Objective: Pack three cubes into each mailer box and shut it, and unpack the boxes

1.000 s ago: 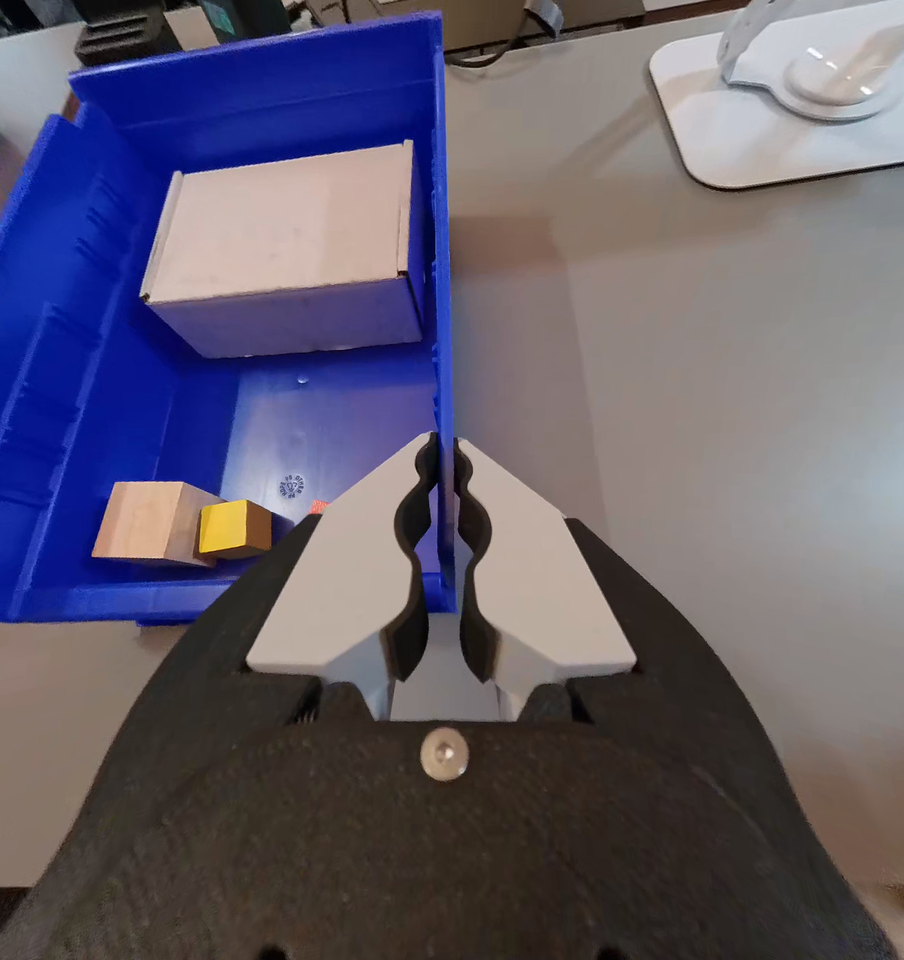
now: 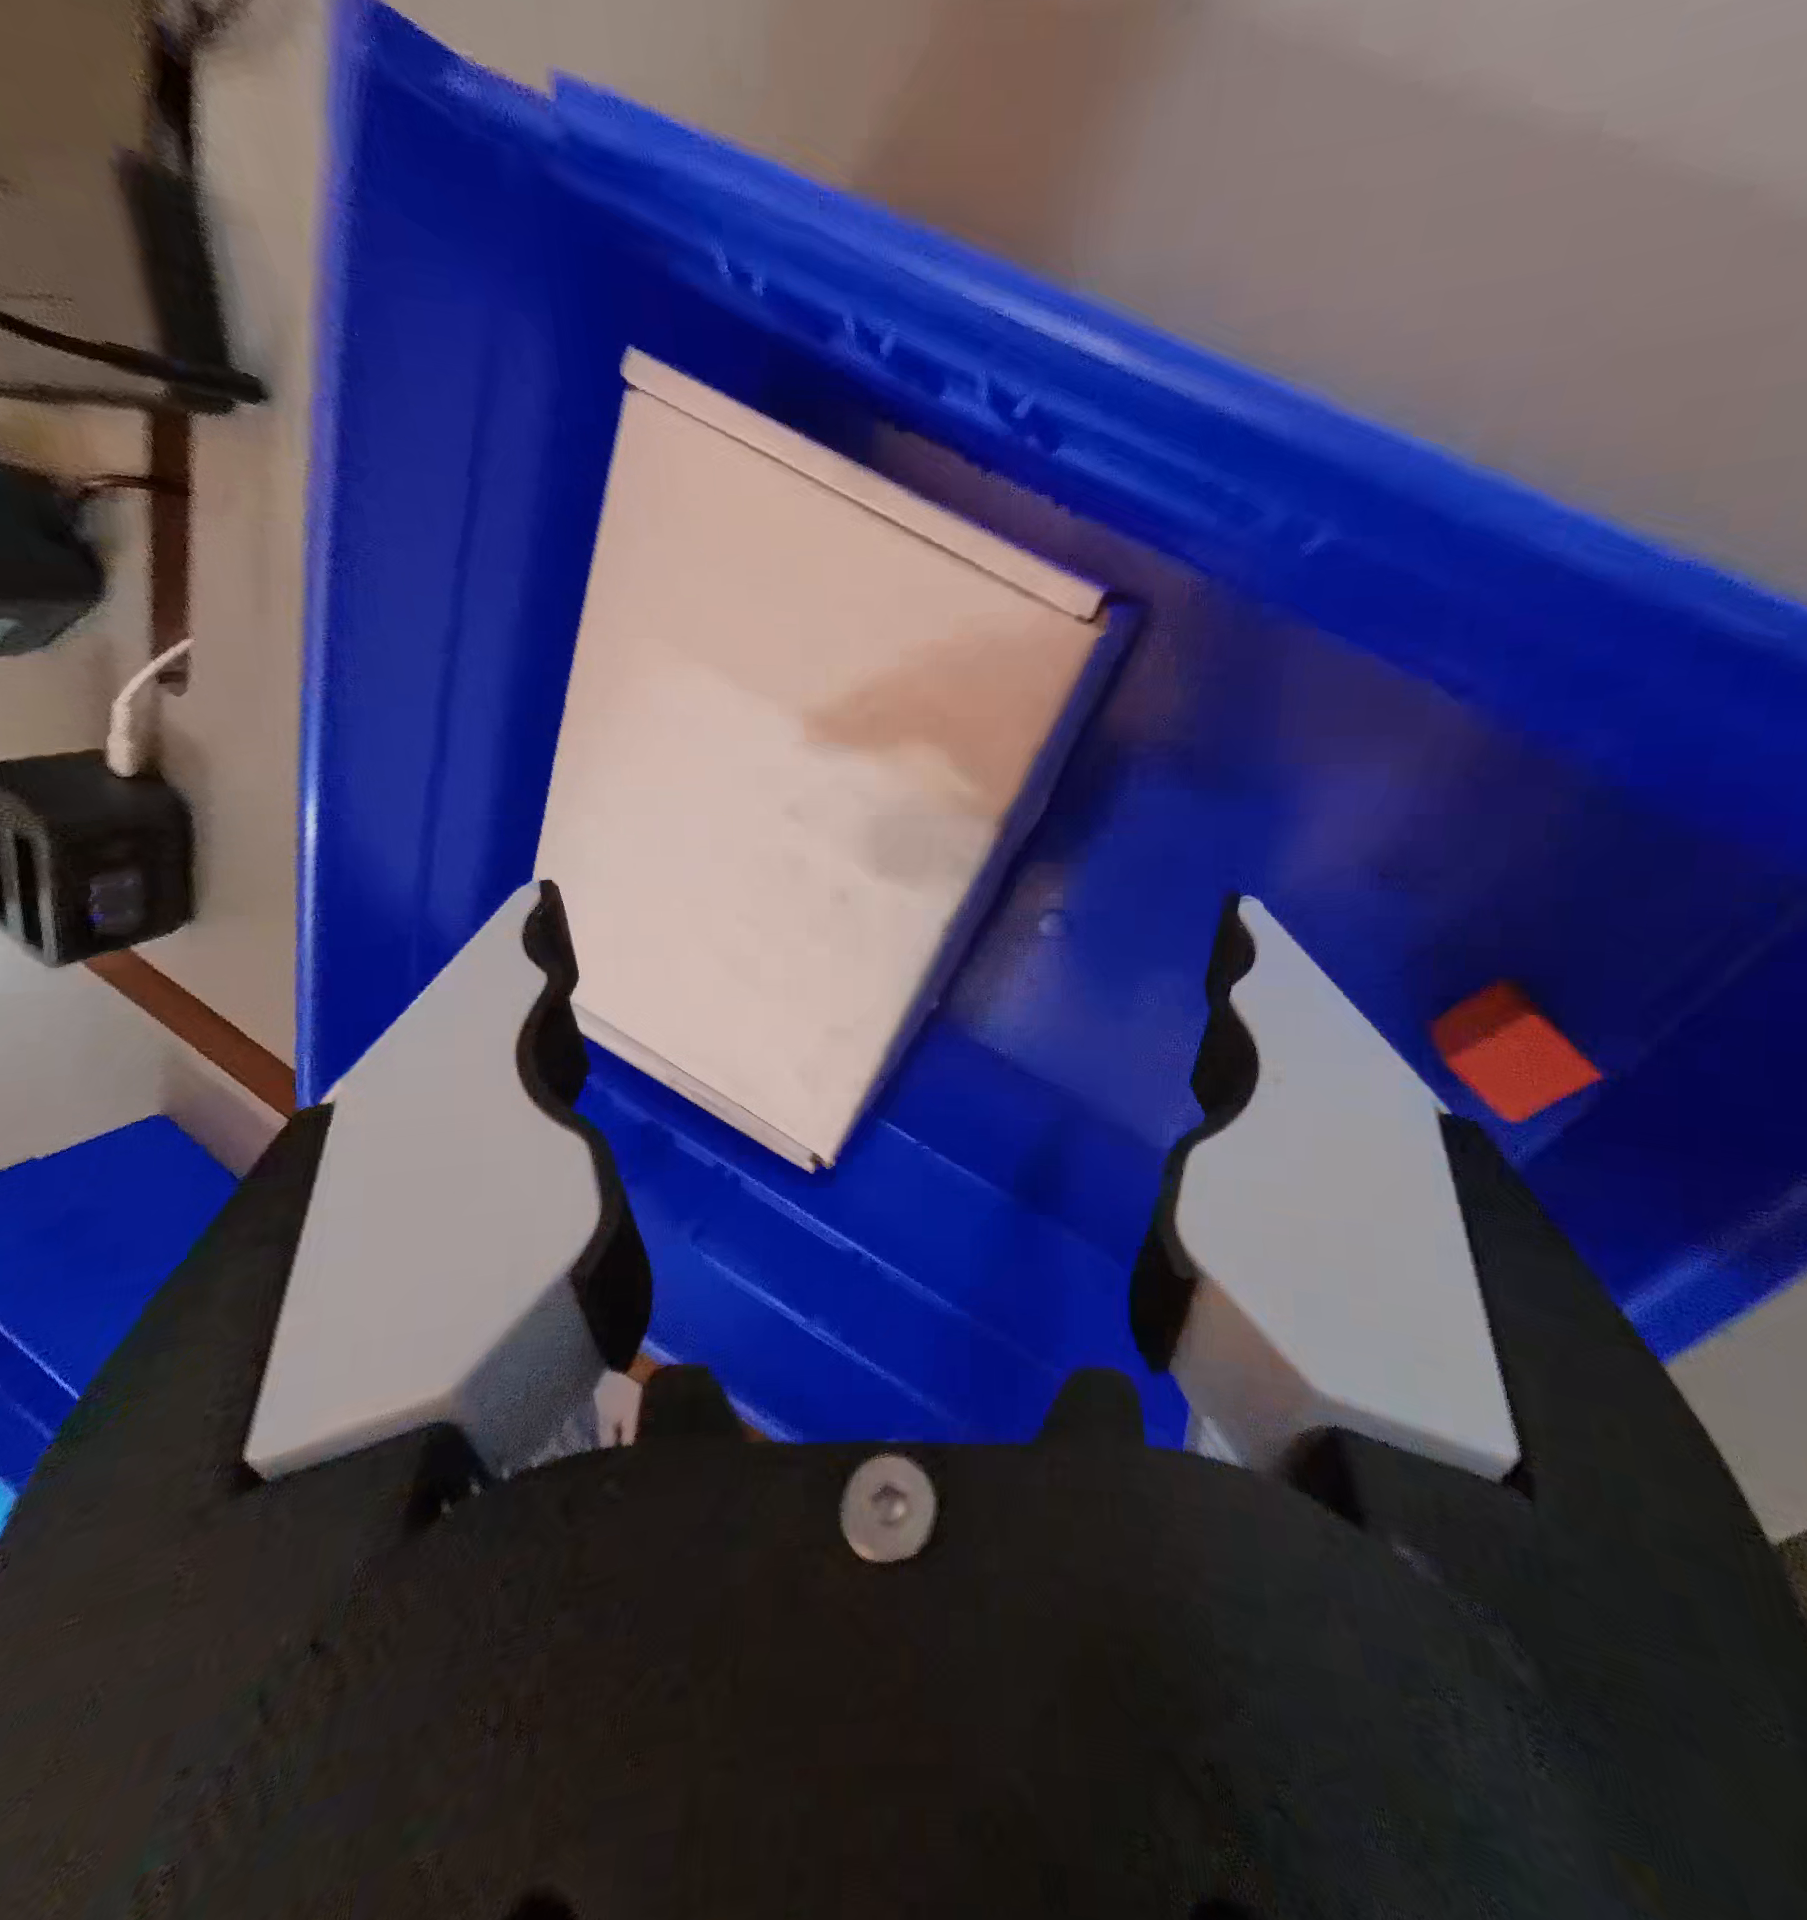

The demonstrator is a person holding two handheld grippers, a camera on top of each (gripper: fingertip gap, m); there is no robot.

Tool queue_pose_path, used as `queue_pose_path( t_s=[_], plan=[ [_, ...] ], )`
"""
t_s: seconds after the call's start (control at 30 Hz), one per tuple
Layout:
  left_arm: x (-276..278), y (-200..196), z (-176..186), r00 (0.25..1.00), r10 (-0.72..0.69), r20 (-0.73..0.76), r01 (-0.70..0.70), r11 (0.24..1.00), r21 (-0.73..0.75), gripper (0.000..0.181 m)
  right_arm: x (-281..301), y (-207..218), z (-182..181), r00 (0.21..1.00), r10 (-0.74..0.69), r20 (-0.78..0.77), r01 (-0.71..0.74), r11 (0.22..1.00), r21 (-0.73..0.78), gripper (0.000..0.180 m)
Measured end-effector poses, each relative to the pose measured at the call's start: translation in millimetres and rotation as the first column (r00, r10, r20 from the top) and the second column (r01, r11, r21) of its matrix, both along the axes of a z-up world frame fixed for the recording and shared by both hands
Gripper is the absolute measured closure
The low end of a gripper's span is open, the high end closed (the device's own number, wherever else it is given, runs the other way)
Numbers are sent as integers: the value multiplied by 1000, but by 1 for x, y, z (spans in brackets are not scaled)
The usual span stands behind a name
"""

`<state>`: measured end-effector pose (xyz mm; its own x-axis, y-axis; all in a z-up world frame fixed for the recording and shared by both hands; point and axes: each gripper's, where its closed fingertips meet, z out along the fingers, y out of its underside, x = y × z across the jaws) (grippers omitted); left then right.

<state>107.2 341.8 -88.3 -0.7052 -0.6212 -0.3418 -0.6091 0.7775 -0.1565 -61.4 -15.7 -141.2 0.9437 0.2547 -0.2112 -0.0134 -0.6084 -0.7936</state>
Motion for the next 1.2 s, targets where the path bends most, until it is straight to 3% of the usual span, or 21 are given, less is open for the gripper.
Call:
queue_pose_path(
  t_s=[0.13, 0.37, 0.57, 0.73, 0.9, 1.2],
  plan=[
    [18, 7, -34, 990, -13, -137, 15, 1000, 14, 63, 7, 2, 5, 997, -38, -68, 38, 999, 11, 128],
    [44, 11, -49, 978, -95, -184, 103, 994, 32, 56, 15, 3, 13, 979, -50, -199, 57, 998, 28, 128],
    [59, 26, -57, 971, -195, -140, 220, 954, 203, 58, 15, 2, 19, 964, -32, -263, 45, 998, 45, 128],
    [46, 19, -49, 963, -162, -216, 181, 981, 72, 58, 16, 1, 22, 963, -26, -268, 46, 997, 66, 129],
    [15, 13, -41, 941, -173, -291, 199, 978, 64, 58, 16, 1, 24, 964, -24, -264, 47, 995, 82, 129],
    [9, 22, 21, 988, -127, -87, 134, 987, 84, 59, 13, 1, 21, 976, -16, -217, 32, 997, 73, 130]
  ],
)
